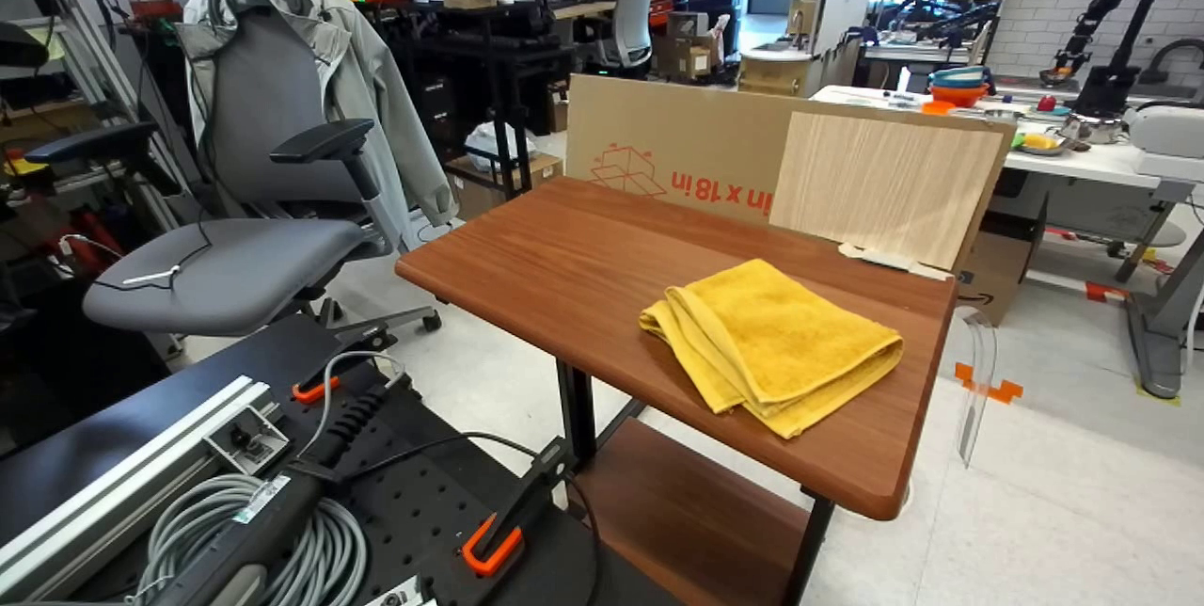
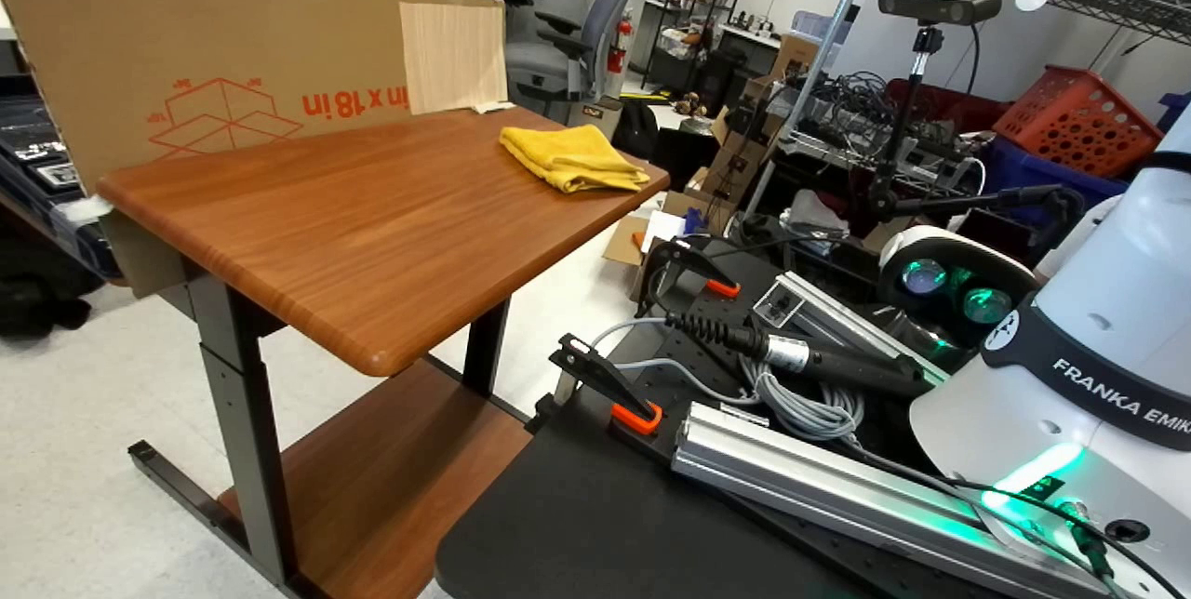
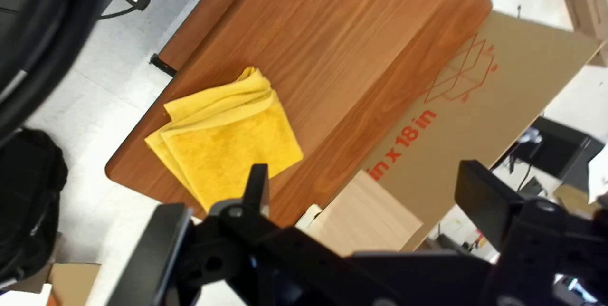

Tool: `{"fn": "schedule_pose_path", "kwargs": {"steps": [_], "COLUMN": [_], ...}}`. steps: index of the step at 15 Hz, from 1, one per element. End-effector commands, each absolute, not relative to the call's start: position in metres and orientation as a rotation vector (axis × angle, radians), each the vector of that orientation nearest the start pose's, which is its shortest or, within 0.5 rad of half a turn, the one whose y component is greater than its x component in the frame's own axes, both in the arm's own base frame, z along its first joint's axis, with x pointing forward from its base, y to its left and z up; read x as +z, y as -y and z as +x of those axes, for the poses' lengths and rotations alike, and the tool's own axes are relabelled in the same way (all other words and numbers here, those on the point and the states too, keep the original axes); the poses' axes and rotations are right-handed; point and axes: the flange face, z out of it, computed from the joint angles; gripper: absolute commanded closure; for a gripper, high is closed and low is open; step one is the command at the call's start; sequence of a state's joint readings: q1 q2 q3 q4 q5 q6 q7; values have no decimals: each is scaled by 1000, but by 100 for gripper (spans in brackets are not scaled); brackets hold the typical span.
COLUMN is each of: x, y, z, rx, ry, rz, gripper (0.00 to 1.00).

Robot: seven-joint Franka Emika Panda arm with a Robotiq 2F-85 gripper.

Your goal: Use the yellow towel to wipe the table

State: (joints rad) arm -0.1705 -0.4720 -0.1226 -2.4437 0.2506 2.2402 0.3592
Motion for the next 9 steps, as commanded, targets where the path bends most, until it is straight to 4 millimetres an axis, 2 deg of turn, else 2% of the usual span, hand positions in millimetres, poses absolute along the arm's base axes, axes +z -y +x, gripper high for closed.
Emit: {"fn": "schedule_pose_path", "kwargs": {"steps": [1, 2, 4, 6, 7, 9], "x": [487, 476, 464, 465, 462, 443], "y": [140, 158, 172, 172, 165, 162], "z": [422, 430, 443, 448, 451, 466], "rx": [-359, -353, -331, -332, -336, -305], "ry": [-1143, -1196, -1238, -1245, -1260, -1342], "rz": [-2594, -2574, -2563, -2561, -2569, -2575], "gripper": [0, 0, 0, 0, 0, 0]}}
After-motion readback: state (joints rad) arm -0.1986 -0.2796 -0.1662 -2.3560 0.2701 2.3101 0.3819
